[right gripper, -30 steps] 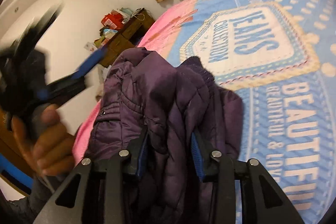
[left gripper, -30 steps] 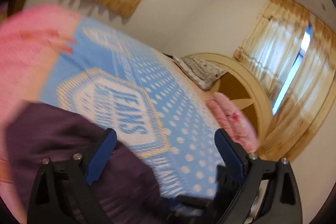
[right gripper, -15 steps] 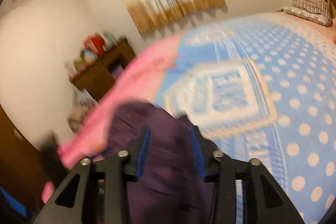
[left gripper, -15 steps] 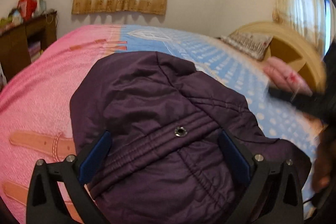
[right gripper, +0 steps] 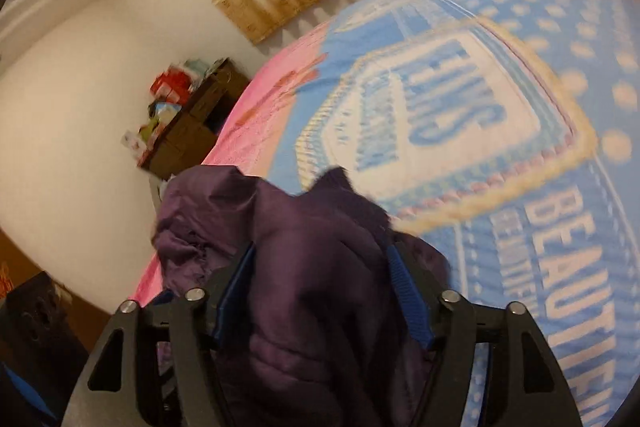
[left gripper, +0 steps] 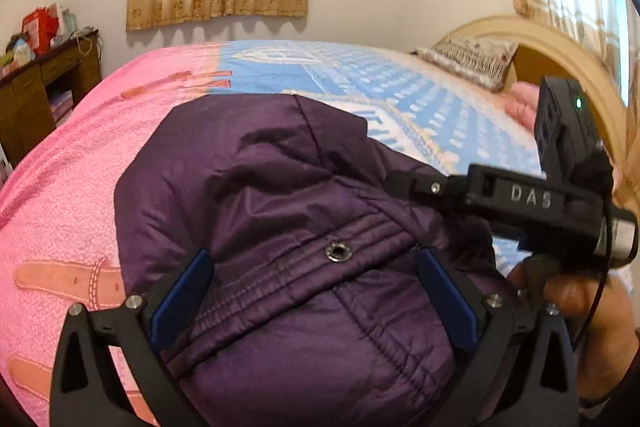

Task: Fold large clothes
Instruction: 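Carry the held purple bundle across the bed with both grippers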

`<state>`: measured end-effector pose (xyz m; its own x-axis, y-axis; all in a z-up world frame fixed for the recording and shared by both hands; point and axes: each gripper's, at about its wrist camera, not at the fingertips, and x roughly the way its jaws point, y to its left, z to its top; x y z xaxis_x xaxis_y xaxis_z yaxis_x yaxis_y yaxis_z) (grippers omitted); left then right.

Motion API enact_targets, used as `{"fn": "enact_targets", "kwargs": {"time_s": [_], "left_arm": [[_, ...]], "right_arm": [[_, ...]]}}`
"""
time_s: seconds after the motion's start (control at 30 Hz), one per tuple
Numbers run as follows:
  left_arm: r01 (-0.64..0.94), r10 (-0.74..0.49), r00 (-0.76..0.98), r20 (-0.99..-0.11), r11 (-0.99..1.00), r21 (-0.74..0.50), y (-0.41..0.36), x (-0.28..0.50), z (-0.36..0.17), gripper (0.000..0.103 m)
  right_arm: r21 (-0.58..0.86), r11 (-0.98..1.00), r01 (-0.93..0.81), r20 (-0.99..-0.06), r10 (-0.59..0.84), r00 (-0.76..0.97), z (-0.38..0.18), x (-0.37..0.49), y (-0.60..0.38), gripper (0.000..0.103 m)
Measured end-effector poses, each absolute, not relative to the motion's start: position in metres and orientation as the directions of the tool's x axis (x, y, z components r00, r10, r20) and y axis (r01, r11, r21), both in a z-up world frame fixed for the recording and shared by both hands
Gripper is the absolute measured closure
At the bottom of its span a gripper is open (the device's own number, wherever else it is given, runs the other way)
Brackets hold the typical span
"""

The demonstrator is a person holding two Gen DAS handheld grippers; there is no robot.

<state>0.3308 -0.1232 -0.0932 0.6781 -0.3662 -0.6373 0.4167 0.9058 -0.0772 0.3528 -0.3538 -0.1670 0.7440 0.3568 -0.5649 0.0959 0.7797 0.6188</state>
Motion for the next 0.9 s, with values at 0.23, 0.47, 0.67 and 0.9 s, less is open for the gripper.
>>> {"fn": "enact_targets", "kwargs": {"time_s": [0.23,0.47,0.67,0.9], "left_arm": [[0.396,-0.311,0.697,-0.646,0.918,-0.015,-0.137,0.336,-0.093,0.000],[0.387,-0.285,0.699,-0.656,0.922,0.011,-0.144,0.333,-0.095,0.000],[0.386,-0.280,0.698,-0.659,0.922,0.018,-0.145,0.333,-0.096,0.000],[0.382,-0.271,0.699,-0.662,0.924,0.025,-0.147,0.333,-0.098,0.000]], "right_arm": [[0.582,0.807,0.105,-0.573,0.315,0.757,-0.173,0.353,-0.352,0.033],[0.615,0.780,0.114,-0.575,0.345,0.742,-0.189,0.358,-0.359,0.033],[0.627,0.770,0.121,-0.584,0.361,0.727,-0.194,0.361,-0.361,0.032],[0.654,0.746,0.123,-0.582,0.392,0.713,-0.200,0.366,-0.364,0.031]]}}
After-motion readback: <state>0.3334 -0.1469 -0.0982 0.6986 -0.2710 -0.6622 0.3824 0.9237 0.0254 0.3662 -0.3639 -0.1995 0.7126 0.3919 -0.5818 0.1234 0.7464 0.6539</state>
